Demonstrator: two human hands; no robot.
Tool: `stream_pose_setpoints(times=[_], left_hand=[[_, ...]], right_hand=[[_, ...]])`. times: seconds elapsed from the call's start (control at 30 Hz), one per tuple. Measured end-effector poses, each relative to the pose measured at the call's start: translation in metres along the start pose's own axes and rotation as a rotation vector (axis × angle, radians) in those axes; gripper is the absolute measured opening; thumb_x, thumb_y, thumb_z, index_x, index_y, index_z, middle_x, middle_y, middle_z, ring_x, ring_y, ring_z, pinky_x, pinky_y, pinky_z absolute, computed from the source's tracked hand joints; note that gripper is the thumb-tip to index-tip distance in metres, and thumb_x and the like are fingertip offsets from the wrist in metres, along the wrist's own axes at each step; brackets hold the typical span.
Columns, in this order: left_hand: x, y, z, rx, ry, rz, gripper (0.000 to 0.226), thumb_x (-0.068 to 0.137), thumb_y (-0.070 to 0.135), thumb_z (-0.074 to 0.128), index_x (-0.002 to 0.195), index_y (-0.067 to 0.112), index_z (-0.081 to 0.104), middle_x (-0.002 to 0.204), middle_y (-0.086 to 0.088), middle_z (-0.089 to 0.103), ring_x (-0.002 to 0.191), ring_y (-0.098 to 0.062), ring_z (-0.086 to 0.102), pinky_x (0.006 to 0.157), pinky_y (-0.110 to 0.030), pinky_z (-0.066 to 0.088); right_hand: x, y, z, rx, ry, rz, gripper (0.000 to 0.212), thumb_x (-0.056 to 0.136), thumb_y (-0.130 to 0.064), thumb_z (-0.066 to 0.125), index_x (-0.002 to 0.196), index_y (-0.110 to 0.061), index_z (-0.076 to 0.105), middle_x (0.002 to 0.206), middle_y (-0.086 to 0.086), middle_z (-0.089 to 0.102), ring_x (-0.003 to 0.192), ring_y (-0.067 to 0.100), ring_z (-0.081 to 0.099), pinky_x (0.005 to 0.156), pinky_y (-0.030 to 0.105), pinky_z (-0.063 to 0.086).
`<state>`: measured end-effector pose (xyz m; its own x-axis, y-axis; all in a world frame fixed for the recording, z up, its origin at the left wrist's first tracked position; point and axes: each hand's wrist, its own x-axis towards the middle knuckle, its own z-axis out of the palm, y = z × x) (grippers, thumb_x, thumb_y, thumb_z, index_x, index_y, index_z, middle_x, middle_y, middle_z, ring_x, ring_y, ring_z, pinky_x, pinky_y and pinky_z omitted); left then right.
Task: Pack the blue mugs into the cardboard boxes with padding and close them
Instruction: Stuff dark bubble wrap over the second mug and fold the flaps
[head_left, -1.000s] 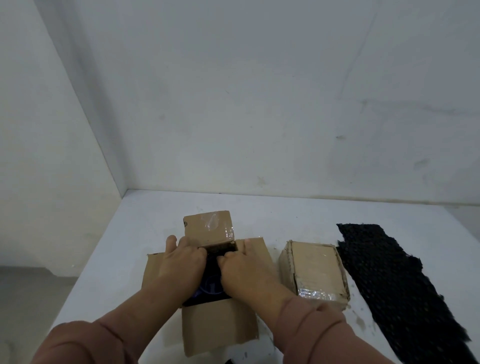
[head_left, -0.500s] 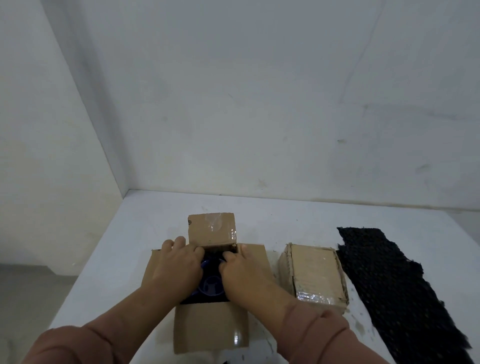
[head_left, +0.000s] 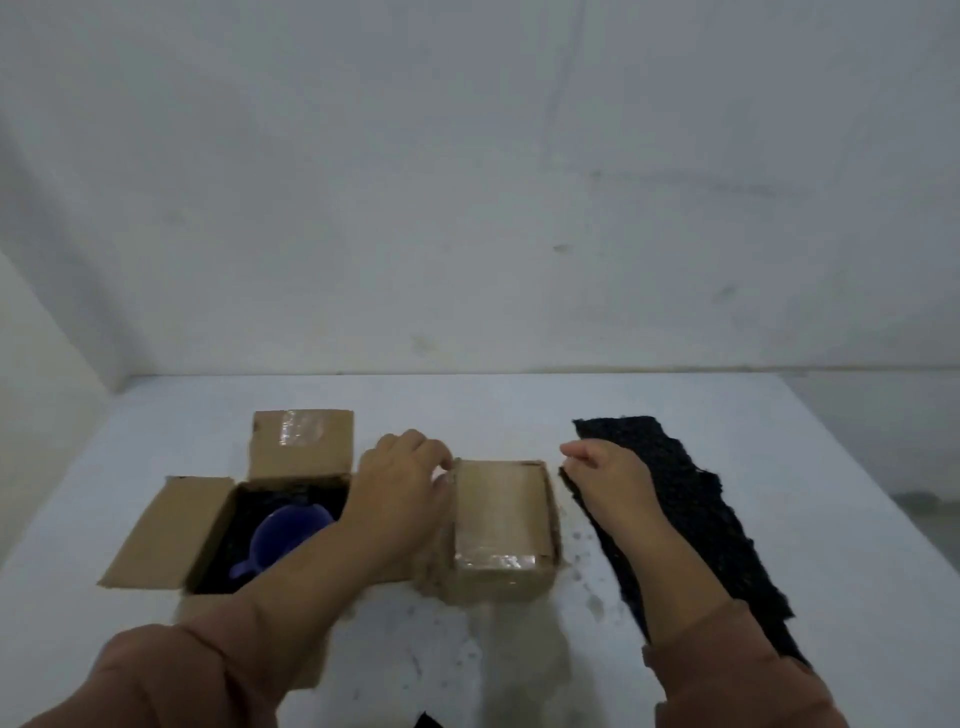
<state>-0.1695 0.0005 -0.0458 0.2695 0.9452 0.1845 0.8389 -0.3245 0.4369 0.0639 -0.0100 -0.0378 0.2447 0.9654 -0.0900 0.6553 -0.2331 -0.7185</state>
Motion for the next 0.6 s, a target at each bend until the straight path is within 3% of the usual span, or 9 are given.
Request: stream_pose_setpoints(times=[0.07,0.2,0.27,0.37,0.47,0.6], left_hand=[[0.009,0.048,0.022,-0.164,-0.022,0.055,0.018,0.085,0.015,0.055,0.099,0.016,0.065,0.105,-0.002,0.059,0.099,-0.022,0.051,0.087,-0.034,0.040],[0.018,0.130,0.077,-0.473,-0.204,0.010,0.019,0.085,0.006,0.051,0.092,0.018,0.062,0.098,-0.001,0.056,0.091,-0.014,0.052,0.077,-0.020,0.039],[0.024,0.159,0.107,-0.586,-0.408,-0.213,0.019,0.087,0.009,0.048,0.090,0.025,0.058,0.094,0.005,0.053,0.082,-0.008,0.052,0.064,-0.017,0.038],[0.037,0.185,0.136,-0.855,-0.630,-0.733,0.020,0.093,0.005,0.044,0.077,0.014,0.052,0.081,-0.002,0.050,0.072,-0.014,0.048,0.062,-0.023,0.037],[0.047,0.186,0.156,-0.928,-0.542,-0.983,0.030,0.097,0.003,0.038,0.069,0.011,0.045,0.073,-0.007,0.042,0.063,-0.016,0.037,0.059,-0.028,0.032],[0.053,0.187,0.173,-1.044,-0.422,-1.060,0.022,0.092,0.004,0.049,0.071,0.009,0.050,0.076,-0.008,0.050,0.065,-0.018,0.046,0.062,-0.029,0.040]], right_hand=[[0.005,0.043,-0.027,-0.016,-0.037,0.160,0.028,0.091,-0.017,0.054,0.117,-0.016,0.064,0.124,0.004,0.062,0.110,0.019,0.057,0.096,0.031,0.045],[0.005,0.114,-0.050,-0.207,-0.118,0.273,0.034,0.087,-0.013,0.057,0.121,-0.015,0.061,0.128,0.008,0.060,0.114,0.023,0.057,0.093,0.025,0.042],[0.002,0.137,-0.051,-0.268,-0.182,0.256,0.041,0.087,-0.013,0.057,0.128,-0.015,0.056,0.137,0.007,0.052,0.121,0.021,0.052,0.097,0.021,0.038],[-0.003,0.160,-0.043,-0.336,-0.320,0.155,0.049,0.090,-0.012,0.055,0.138,-0.014,0.044,0.150,0.006,0.032,0.134,0.020,0.036,0.106,0.018,0.025],[-0.006,0.174,-0.035,-0.385,-0.376,0.080,0.049,0.092,-0.010,0.050,0.140,-0.015,0.040,0.156,0.005,0.017,0.139,0.024,0.023,0.111,0.022,0.019],[-0.008,0.185,-0.032,-0.411,-0.386,0.000,0.049,0.092,-0.008,0.046,0.141,-0.014,0.039,0.157,0.008,0.012,0.140,0.026,0.018,0.112,0.022,0.017]])
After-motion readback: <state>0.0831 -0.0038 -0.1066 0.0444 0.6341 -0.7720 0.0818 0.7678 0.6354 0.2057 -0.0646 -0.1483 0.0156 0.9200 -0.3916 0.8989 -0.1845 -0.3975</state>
